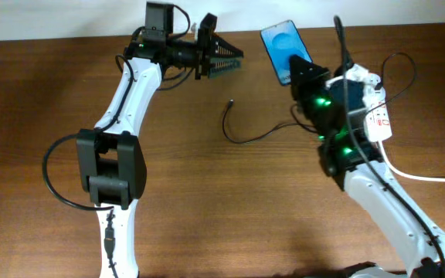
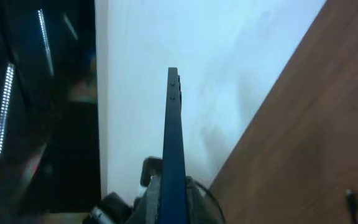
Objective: Plug charger to phone and switch on socket
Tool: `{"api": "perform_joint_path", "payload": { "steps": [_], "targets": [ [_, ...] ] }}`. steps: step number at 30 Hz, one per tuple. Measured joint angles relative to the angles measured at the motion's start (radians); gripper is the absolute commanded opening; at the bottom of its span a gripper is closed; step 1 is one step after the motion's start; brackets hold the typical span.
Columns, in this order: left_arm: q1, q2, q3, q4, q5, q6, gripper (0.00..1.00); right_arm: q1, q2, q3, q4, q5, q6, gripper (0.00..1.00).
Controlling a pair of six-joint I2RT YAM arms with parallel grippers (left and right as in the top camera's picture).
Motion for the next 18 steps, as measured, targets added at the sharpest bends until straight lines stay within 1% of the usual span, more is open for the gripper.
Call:
{"api": "perform_joint_path", "payload": {
  "steps": [3,4,6,8,11,16,18],
  "targets": [
    [-0.01,0.0,0.0,0.142,-0.039,-0.127,0.37,0.093,0.058,0.0,0.086,0.158,0.047,0.04],
    [-0.016,0.0,0.0,0.177,-0.043,-0.16,0.37,0.1,0.073,0.0,0.114,0.175,0.051,0.04],
    [-0.038,-0.001,0.0,0.29,-0.052,-0.264,0.37,0.106,0.119,0.0,0.169,0.215,0.07,0.04],
    [-0.056,-0.001,0.0,0.332,-0.062,-0.328,0.36,0.107,0.143,0.0,0.191,0.224,0.098,0.04],
    [-0.071,-0.001,0.0,0.35,-0.087,-0.376,0.35,0.111,0.153,0.0,0.206,0.213,0.138,0.04],
    [-0.072,-0.001,0.0,0.358,-0.105,-0.388,0.33,0.115,0.154,0.0,0.214,0.178,0.156,0.04],
    [-0.072,-0.001,0.0,0.358,-0.127,-0.388,0.3,0.126,0.154,0.0,0.214,0.16,0.158,0.04]
  ]
}}
